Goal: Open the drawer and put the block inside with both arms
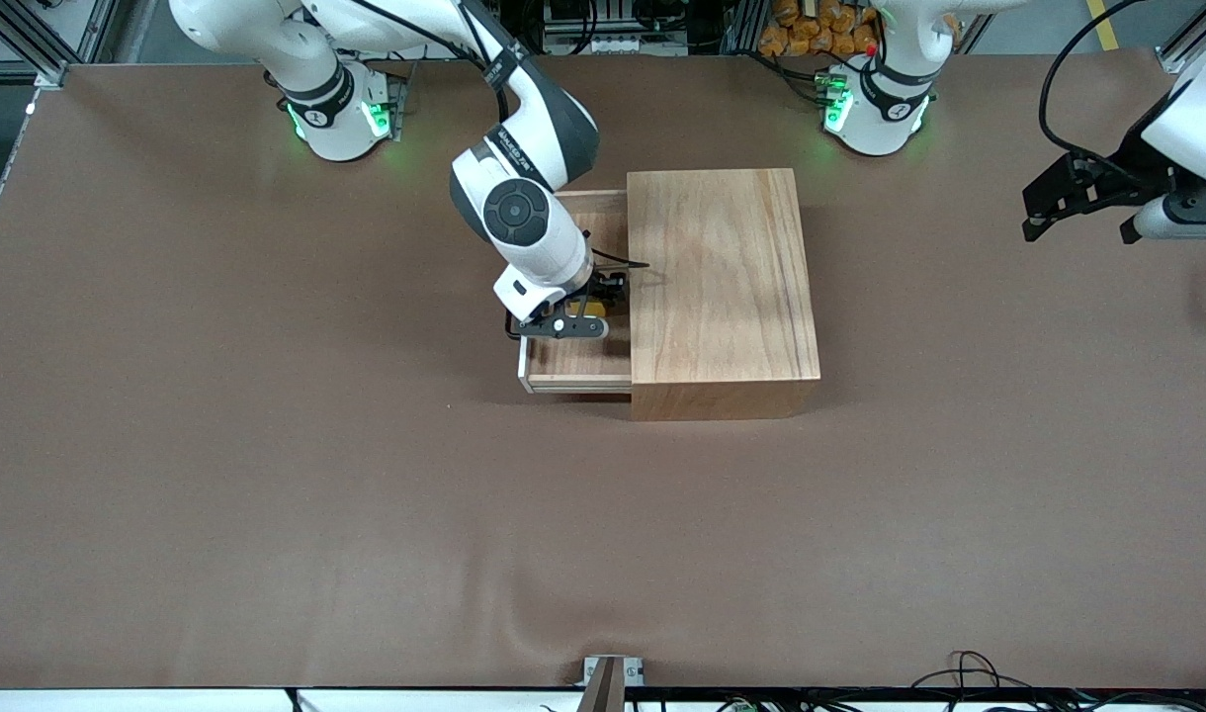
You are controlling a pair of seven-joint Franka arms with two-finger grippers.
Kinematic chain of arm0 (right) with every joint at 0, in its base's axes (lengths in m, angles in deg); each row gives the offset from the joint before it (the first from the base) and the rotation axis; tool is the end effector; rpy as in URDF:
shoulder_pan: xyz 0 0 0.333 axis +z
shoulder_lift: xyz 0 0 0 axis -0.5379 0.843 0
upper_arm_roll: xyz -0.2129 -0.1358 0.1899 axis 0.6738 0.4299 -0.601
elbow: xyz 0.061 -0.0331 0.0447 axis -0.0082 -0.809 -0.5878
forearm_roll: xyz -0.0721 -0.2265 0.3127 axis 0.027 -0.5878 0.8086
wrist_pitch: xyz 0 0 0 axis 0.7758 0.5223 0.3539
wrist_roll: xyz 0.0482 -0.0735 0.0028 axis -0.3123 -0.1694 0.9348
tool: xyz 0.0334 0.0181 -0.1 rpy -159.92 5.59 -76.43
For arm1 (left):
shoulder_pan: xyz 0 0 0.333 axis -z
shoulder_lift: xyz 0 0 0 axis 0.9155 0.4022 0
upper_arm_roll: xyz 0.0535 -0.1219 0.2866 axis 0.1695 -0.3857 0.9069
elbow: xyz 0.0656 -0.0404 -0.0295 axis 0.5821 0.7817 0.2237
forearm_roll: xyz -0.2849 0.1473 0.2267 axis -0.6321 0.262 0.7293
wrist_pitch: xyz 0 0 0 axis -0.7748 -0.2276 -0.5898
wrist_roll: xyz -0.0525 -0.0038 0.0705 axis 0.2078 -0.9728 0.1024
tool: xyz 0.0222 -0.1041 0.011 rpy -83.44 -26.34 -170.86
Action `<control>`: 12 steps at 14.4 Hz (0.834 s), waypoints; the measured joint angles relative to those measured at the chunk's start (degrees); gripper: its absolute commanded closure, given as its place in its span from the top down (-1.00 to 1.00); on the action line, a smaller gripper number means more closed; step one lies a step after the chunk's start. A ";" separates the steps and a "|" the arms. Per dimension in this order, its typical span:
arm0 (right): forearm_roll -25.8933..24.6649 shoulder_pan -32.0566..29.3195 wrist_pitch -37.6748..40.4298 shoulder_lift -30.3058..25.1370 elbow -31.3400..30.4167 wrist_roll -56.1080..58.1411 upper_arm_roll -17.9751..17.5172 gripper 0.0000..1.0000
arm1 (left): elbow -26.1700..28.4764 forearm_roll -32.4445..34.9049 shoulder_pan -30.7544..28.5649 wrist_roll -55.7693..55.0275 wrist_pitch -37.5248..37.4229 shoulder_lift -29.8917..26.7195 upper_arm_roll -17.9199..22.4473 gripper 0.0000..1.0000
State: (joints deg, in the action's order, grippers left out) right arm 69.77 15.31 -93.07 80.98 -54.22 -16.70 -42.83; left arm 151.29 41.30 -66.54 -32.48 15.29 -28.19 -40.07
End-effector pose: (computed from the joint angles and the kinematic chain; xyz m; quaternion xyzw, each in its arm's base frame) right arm 0.4735 0.4706 0.3080 -0.9920 0.0448 0.0811 0.0863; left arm 0.5268 -0.0725 0.6651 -0.9996 0.0205 -0.0198 0.0091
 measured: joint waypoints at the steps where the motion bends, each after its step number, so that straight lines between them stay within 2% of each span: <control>1: -0.42 -0.02 0.00 -0.18 0.11 -0.03 0.38 1.00 | 0.57 -0.04 -0.33 0.00 -0.02 -0.46 0.03 1.00; 7: -1.61 -2.02 3.48 -5.20 1.32 1.69 6.70 1.00 | 0.79 -0.22 -0.77 0.00 0.25 -0.43 0.01 1.00; 12: -1.95 -7.86 12.86 -10.81 1.39 15.64 13.74 1.00 | 0.30 -0.22 -1.26 0.00 0.32 0.46 0.06 1.00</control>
State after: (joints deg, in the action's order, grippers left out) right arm 67.82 7.45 -80.21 70.16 -52.83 -1.06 -29.09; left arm 151.59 41.08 -67.80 -32.48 15.60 -27.73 -40.01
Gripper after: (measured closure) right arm 0.000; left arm 0.000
